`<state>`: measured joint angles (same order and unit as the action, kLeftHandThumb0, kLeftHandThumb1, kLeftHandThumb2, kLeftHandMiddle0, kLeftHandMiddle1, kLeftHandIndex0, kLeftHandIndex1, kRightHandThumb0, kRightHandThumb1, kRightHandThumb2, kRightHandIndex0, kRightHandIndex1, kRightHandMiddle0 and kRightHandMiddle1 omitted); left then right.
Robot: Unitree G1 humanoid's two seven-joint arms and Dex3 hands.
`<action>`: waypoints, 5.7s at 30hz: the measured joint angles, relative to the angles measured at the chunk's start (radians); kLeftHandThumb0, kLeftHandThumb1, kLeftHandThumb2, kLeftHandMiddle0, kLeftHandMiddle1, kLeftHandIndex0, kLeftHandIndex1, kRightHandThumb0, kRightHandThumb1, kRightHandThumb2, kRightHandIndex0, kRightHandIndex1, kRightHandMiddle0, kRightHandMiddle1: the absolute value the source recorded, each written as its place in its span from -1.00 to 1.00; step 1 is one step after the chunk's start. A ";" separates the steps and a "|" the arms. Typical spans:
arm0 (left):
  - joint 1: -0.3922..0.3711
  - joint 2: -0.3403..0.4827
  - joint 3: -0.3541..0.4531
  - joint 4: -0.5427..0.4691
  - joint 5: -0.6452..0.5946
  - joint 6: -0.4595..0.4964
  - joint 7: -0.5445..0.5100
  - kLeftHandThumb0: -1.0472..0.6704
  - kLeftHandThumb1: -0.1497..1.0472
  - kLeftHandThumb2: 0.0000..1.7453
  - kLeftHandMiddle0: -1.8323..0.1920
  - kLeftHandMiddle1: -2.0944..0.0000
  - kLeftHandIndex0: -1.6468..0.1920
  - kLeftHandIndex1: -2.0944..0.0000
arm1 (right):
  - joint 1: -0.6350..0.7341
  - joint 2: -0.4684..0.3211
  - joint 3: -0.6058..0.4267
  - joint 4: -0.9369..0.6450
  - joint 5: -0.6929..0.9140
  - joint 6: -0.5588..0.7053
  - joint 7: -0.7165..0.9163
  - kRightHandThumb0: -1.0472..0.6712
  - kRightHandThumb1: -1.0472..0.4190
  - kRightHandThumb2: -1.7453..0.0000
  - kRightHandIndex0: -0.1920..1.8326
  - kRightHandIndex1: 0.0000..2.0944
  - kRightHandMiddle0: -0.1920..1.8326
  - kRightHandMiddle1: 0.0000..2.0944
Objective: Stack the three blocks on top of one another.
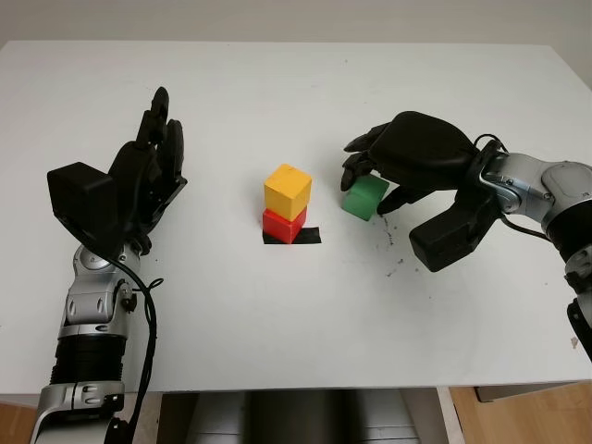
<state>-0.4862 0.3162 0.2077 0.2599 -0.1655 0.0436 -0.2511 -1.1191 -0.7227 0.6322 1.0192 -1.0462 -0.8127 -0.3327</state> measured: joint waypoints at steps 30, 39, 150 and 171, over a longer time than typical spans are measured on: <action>0.004 0.009 -0.002 -0.002 0.003 0.003 0.001 -0.67 1.00 -0.27 0.98 0.95 0.97 0.95 | 0.132 0.151 -0.473 -0.305 0.851 0.453 0.672 -0.30 -0.80 0.94 -0.46 -0.99 -0.40 0.39; 0.007 0.009 -0.002 -0.003 0.001 0.005 0.000 -0.66 1.00 -0.26 0.99 0.95 0.99 0.95 | 0.194 0.250 -0.574 -0.526 1.043 0.789 0.782 -0.29 -0.82 0.94 -0.50 -0.99 -0.45 0.53; 0.028 -0.027 -0.003 -0.011 0.004 -0.011 0.043 -0.67 1.00 -0.38 0.96 0.95 0.96 0.95 | 0.599 0.695 -0.644 -0.912 1.271 1.271 0.548 -0.55 -0.82 0.94 -0.65 -0.98 -0.79 0.02; 0.029 -0.027 -0.004 -0.012 0.009 -0.010 0.042 -0.69 1.00 -0.39 0.95 0.95 0.95 0.95 | 0.691 0.646 -0.676 -0.960 1.310 1.015 0.724 -0.75 -0.83 0.91 -1.00 -1.00 -1.00 -1.00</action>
<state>-0.4576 0.2893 0.2040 0.2481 -0.1570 0.0335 -0.2091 -0.4280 -0.0763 -0.0435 0.0589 0.2637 0.2019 0.3917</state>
